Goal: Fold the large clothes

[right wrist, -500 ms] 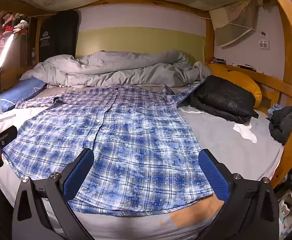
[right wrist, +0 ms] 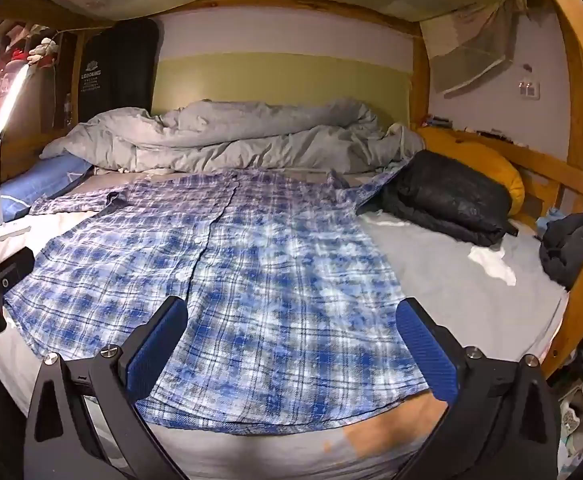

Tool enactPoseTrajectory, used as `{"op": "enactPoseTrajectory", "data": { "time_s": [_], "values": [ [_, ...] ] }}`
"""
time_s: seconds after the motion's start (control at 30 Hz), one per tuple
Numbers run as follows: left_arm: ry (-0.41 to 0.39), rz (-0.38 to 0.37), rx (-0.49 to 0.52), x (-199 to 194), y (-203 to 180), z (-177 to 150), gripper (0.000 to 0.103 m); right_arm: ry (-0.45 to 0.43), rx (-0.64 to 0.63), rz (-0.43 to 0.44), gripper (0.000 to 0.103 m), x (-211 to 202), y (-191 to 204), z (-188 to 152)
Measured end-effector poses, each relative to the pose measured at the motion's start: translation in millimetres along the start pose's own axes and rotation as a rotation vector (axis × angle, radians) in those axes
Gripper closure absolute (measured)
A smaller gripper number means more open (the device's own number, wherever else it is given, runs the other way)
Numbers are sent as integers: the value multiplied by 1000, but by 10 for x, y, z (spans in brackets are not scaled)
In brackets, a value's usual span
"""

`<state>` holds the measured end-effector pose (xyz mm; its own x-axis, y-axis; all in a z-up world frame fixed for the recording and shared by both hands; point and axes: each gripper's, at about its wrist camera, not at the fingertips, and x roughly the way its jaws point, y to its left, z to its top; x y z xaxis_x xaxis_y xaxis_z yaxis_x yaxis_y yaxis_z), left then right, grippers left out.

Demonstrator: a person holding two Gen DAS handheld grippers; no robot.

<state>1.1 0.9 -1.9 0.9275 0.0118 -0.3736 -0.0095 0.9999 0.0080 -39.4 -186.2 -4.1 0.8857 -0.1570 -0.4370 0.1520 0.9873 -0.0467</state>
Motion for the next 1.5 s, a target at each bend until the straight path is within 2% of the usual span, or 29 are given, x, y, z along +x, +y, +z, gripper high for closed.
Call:
{"op": "enactPoseTrajectory", "data": {
  "time_s": [0.73, 0.93, 1.5],
  "values": [
    [1, -3, 15, 29, 4, -31, 0, 8, -1, -1, 0, 37, 17, 17],
    [-14, 19, 9, 16, 44, -19, 0, 5, -1, 0, 0, 31, 22, 8],
    [-46, 4, 5, -71, 45, -37, 0, 4, -4, 13, 0, 4, 39, 0]
  ]
}}
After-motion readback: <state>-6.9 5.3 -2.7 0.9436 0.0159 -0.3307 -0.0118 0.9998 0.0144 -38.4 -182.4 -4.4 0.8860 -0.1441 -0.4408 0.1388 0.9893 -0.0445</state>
